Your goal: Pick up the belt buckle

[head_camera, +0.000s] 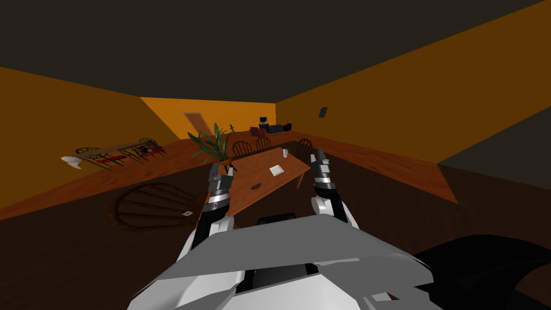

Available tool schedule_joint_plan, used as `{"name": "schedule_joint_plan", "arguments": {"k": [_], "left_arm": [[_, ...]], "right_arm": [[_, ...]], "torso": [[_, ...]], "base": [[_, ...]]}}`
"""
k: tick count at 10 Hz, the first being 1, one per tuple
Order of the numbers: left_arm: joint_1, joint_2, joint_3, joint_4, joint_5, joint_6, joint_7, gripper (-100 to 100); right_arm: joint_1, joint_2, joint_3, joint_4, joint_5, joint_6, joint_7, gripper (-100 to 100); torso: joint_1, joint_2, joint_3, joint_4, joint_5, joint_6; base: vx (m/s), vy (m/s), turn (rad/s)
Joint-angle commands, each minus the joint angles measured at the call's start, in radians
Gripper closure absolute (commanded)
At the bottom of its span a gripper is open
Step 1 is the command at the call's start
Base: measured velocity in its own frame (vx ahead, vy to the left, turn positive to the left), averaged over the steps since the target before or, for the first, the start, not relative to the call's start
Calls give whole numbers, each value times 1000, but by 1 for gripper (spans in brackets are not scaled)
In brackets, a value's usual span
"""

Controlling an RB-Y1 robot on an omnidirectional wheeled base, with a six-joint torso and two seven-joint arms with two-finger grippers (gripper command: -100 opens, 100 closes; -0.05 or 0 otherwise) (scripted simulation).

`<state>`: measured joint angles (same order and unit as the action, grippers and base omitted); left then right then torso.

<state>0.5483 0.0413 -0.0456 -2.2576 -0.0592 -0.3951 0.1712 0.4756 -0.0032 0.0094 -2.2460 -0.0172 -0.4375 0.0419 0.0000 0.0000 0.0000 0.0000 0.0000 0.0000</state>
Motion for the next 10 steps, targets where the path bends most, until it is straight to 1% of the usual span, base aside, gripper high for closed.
{"name": "schedule_joint_plan", "arguments": {"k": [1, 4, 5, 7, 8, 9, 10], "left_arm": [[-27, 34, 1, 32, 13, 31, 0, -100], [-90, 75, 0, 107, 45, 104, 0, -100], [-90, 75, 0, 107, 45, 106, 0, -100], [-149, 97, -1, 174, 74, 166, 1, -100], [-149, 97, -1, 174, 74, 177, 1, -100], [-183, 107, -2, 212, 90, 209, 1, -100], [-183, 107, -2, 212, 90, 217, 1, -100]], "right_arm": [[0, 0, 0, 0, 0, 0, 0, 0], [0, 0, 0, 0, 0, 0, 0, 0], [0, 0, 0, 0, 0, 0, 0, 0], [0, 0, 0, 0, 0, 0, 0, 0], [0, 0, 0, 0, 0, 0, 0, 0], [0, 0, 0, 0, 0, 0, 0, 0], [0, 0, 0, 0, 0, 0, 0, 0]], "torso": [[0, 0, 0, 0, 0, 0], [1, 1, 0, 0, 0, 0], [1, 1, 1, 0, 0, 0], [1, 1, 1, 0, 0, 0], [1, 1, 1, 0, 0, 0], [1, 1, 1, 0, 0, 0], [1, 1, 1, 0, 0, 0]], "base": [[-9, 4, -21], [-23, 13, -26], [-24, 11, -10], [-26, 14, -24], [-24, 12, -13], [-22, 10, -16], [-18, 7, -15]]}}
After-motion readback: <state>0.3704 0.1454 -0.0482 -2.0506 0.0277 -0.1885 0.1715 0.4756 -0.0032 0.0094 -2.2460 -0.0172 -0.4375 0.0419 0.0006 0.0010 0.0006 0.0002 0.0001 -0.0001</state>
